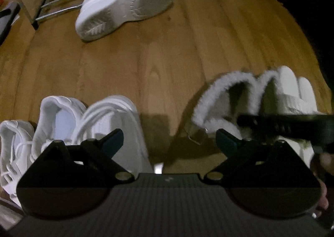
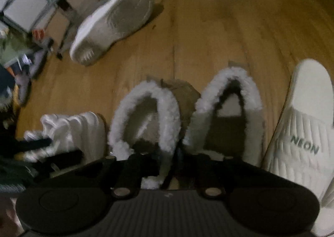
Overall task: Organize scattered shoes
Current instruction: 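Carry the brown slipper with the left gripper beside the other slipper and open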
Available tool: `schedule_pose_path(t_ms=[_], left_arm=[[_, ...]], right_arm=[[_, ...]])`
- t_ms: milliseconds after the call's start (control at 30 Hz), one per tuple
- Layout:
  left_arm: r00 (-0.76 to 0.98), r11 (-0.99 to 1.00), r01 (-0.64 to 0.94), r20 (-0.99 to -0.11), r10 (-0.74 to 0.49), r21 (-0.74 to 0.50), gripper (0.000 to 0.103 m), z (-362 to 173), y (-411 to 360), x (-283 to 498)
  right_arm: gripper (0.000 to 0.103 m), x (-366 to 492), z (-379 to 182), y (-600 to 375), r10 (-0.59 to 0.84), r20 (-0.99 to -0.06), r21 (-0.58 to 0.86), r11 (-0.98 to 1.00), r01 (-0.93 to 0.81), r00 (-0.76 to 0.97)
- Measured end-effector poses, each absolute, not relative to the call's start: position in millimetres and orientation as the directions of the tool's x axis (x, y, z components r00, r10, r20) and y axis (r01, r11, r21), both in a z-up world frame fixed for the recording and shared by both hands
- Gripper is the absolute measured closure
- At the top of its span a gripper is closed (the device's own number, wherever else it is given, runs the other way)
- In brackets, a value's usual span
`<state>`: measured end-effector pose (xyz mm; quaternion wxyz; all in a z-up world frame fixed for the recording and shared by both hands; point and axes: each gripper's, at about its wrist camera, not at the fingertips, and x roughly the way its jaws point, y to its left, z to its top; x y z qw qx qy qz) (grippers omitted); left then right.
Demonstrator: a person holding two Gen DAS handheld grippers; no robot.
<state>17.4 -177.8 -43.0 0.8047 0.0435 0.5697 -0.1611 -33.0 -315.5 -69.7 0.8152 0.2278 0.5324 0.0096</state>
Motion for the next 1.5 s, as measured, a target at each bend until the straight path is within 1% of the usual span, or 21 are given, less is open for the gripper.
schedule_pose_path(t_ms=[67, 133, 167, 200, 233, 400, 500, 600, 667, 700, 733, 800, 867, 967, 1067, 1167, 1267, 1333, 1400, 1467, 1500], left_arm=[[0.297, 0.946, 0.305, -0.933, -0.205, -0.11, 0.005, -37, -176, 10], [0.284, 0.953, 0.284, -0.941, -0.186, -0.103, 0.003, -35, -172, 6], [0.276, 0.958, 0.269, -0.946, -0.173, -0.097, 0.003, -34, -170, 5], [0.263, 0.964, 0.251, -0.951, -0.16, -0.093, 0.003, -34, -167, 2], [0.246, 0.968, 0.232, -0.957, -0.153, -0.095, 0.003, -35, -162, -1], [0.209, 0.967, 0.237, -0.967, -0.148, -0.096, 0.003, -40, -153, -9], [0.216, 0.934, 0.353, -0.966, -0.139, -0.055, 0.003, -40, -161, -20], [0.214, 0.905, 0.424, -0.969, -0.126, -0.024, 0.003, -41, -166, -32], [0.188, 0.897, 0.44, -0.972, -0.139, -0.043, 0.003, -44, -168, -37], [0.177, 0.897, 0.44, -0.974, -0.144, -0.053, 0.003, -46, -169, -37], [0.163, 0.896, 0.44, -0.976, -0.148, -0.063, 0.003, -49, -170, -38], [0.15, 0.89, 0.451, -0.978, -0.144, -0.061, 0.003, -54, -175, -39], [0.147, 0.882, 0.468, -0.98, -0.135, -0.051, 0.003, -57, -179, -41], [0.151, 0.88, 0.475, -0.981, -0.12, -0.035, 0.002, -60, -182, -42], [0.15, 0.88, 0.474, -0.982, -0.112, -0.028, 0.002, -61, -186, -43], [0.137, 0.887, 0.458, -0.981, -0.134, -0.057, 0.002, -60, -182, -41], [0.118, 0.899, 0.425, -0.979, -0.168, -0.103, 0.002, -59, -171, -35], [0.132, 0.916, 0.389, -0.979, -0.157, -0.095, 0.002, -57, -159, -28], [0.142, 0.925, 0.372, -0.98, -0.142, -0.08, 0.002, -56, -153, -25], [0.143, 0.931, 0.357, -0.981, -0.133, -0.074, 0.002, -56, -148, -22], [0.142, 0.932, 0.355, -0.981, -0.132, -0.074, 0.002, -56, -147, -22]], right_arm=[[0.078, -28, -62, -314, 0.247, -0.854, 0.383, 0.894, 0.231, 0.458], [0.074, -23, -53, -310, 0.247, -0.847, 0.377, 0.904, 0.204, 0.47], [0.071, -22, -49, -307, 0.25, -0.843, 0.377, 0.906, 0.191, 0.476], [0.059, -24, -43, -305, 0.248, -0.837, 0.376, 0.908, 0.183, 0.489], [0.052, -26, -37, -303, 0.239, -0.831, 0.373, 0.91, 0.184, 0.501], [0.047, -34, -36, -300, 0.218, -0.841, 0.359, 0.909, 0.21, 0.496], [0.046, -44, -43, -298, 0.201, -0.884, 0.318, 0.921, 0.227, 0.423], [0.046, -66, -47, -303, 0.205, -0.919, 0.302, 0.915, 0.266, 0.338], [0.04, -80, -45, -311, 0.202, -0.922, 0.308, 0.899, 0.311, 0.33], [0.033, -83, -44, -314, 0.193, -0.923, 0.305, 0.895, 0.325, 0.333], [0.029, -85, -42, -315, 0.166, -0.924, 0.286, 0.898, 0.334, 0.344], [0.029, -85, -38, -317, 0.094, -0.922, 0.231, 0.912, 0.339, 0.375], [0.03, -74, -39, -315, 0.054, -0.909, 0.195, 0.931, 0.307, 0.414], [0.03, -57, -56, -309, 0.05, -0.9, 0.186, 0.942, 0.278, 0.434], [0.029, -43, -78, -313, 0.05, -0.918, 0.172, 0.945, 0.279, 0.395], [0.028, -32, -98, -325, 0.105, -0.926, 0.223, 0.926, 0.304, 0.362], [0.029, -30, -98, -333, 0.136, -0.919, 0.266, 0.907, 0.325, 0.37], [0.029, -28, -97, -342, 0.163, -0.909, 0.31, 0.88, 0.36, 0.384], [0.037, -25, -97, -349, 0.181, -0.9, 0.342, 0.857, 0.386, 0.396], [0.049, -20, -99, -341, 0.171, -0.905, 0.321, 0.876, 0.361, 0.39], [0.062, -17, -101, -333, 0.154, -0.913, 0.283, 0.905, 0.316, 0.377]])
